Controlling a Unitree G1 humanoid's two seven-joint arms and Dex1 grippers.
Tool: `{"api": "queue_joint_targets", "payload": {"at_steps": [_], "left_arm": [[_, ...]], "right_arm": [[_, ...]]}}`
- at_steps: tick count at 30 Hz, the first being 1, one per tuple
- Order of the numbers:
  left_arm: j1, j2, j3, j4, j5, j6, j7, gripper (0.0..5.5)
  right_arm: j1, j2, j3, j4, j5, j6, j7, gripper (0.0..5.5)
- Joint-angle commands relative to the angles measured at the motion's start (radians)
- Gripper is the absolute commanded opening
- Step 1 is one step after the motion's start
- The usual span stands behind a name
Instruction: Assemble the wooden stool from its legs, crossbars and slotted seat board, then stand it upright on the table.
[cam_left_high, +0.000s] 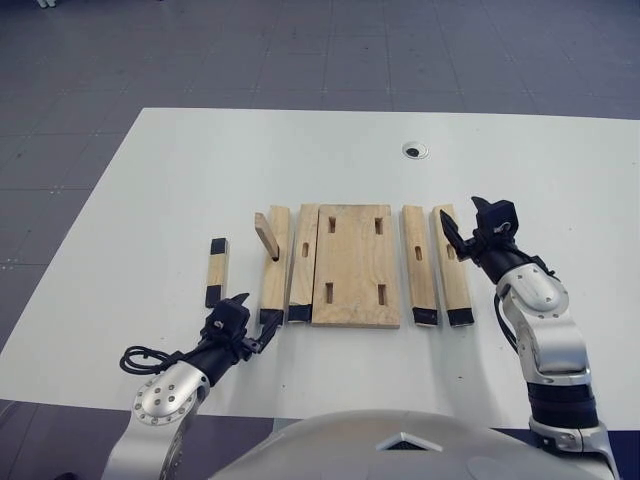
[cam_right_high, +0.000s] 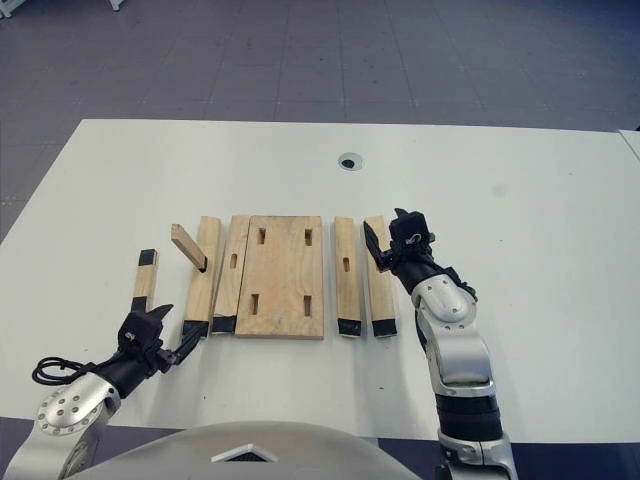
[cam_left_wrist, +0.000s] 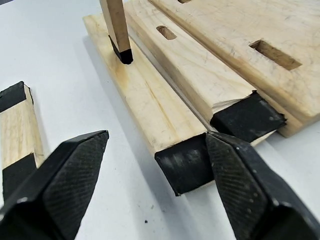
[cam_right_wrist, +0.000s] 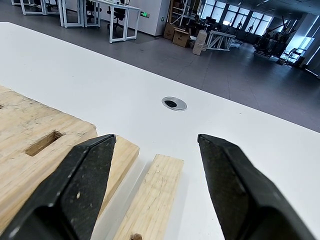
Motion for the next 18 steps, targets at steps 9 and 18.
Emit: {"api": "queue_joint_targets", "payload": {"at_steps": [9,18], "left_arm": [[-0.026,0.042,0.093,0.046,0.0,0.066,-0.013,3.57],[-0.129,-0.012,0.134,-0.075,-0.137,0.192,-0.008,3.57]], "right_arm": [[-0.006,-0.004,-0.003,0.002,-0.001,0.01,-0.001,3.02],[-0.006,-0.006,-0.001,0.005,-0.003,0.011,0.0,3.02]]}}
